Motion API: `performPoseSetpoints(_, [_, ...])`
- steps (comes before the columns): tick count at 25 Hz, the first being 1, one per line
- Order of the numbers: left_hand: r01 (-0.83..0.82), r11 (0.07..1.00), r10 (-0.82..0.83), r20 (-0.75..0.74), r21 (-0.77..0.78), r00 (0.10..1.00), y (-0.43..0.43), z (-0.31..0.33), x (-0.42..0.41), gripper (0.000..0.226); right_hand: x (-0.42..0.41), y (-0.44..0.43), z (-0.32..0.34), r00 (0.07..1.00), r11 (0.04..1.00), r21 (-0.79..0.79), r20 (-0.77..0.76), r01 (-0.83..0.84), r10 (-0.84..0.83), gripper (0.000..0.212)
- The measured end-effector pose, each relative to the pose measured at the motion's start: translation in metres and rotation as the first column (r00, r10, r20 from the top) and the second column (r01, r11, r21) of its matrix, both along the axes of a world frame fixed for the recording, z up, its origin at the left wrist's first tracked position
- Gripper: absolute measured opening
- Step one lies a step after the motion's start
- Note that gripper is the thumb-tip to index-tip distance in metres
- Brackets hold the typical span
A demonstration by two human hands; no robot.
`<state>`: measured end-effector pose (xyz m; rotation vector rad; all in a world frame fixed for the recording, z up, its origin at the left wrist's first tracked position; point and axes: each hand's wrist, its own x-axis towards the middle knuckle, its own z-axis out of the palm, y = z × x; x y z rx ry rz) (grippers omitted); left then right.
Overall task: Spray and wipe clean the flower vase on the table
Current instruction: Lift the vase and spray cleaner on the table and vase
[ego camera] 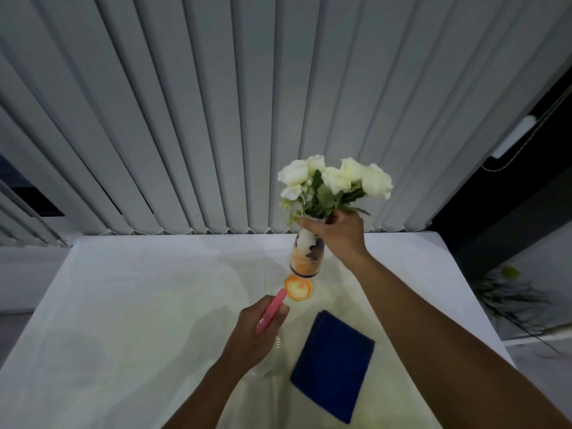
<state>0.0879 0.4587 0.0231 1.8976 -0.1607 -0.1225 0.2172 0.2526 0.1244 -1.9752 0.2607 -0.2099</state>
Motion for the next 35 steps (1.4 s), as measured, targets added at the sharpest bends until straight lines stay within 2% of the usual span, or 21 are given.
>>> performPoseSetpoints(5, [-0.072,0.993,0.081,0.099,-0.095,0.992,-0.013,0.033,0.012,0.041,0.023,-0.006,0.063,0.995,0.997,-0.051,0.092,0.049,-0.045,0.04])
performPoseSetpoints(9, [-0.216,0.964,0.228,0.066,-0.155,0.971,-0.022,0.058,0.026,0.045,0.031,-0.012,0.092,0.992,0.996,-0.059,0.114,0.061,-0.054,0.048])
performPoseSetpoints(16, [-0.308,0.923,0.314,-0.009,-0.23,0.949,-0.023,0.076,0.022,0.063,0.035,-0.013,0.103,0.992,0.994,-0.07,0.104,0.079,-0.072,0.057])
performPoseSetpoints(21, [-0.316,0.922,0.333,0.039,-0.225,0.942,-0.022,0.076,0.018,0.06,0.034,-0.013,0.098,0.993,0.993,-0.08,0.092,0.088,-0.08,0.053])
performPoseSetpoints(24, [-0.323,0.913,0.35,0.071,-0.249,0.934,-0.022,0.078,0.014,0.045,0.034,-0.009,0.096,0.994,0.995,-0.068,0.091,0.075,-0.068,0.051])
performPoseSetpoints(30, [-0.301,0.924,0.336,0.122,-0.237,0.934,-0.021,0.073,0.016,0.062,0.032,-0.007,0.092,0.996,0.995,-0.076,0.071,0.063,-0.057,0.049])
performPoseSetpoints(35, [-0.256,0.912,0.302,0.102,-0.321,0.948,-0.012,0.079,0.023,0.05,0.027,-0.017,0.089,0.999,0.994,-0.105,0.042,-0.006,0.011,0.044])
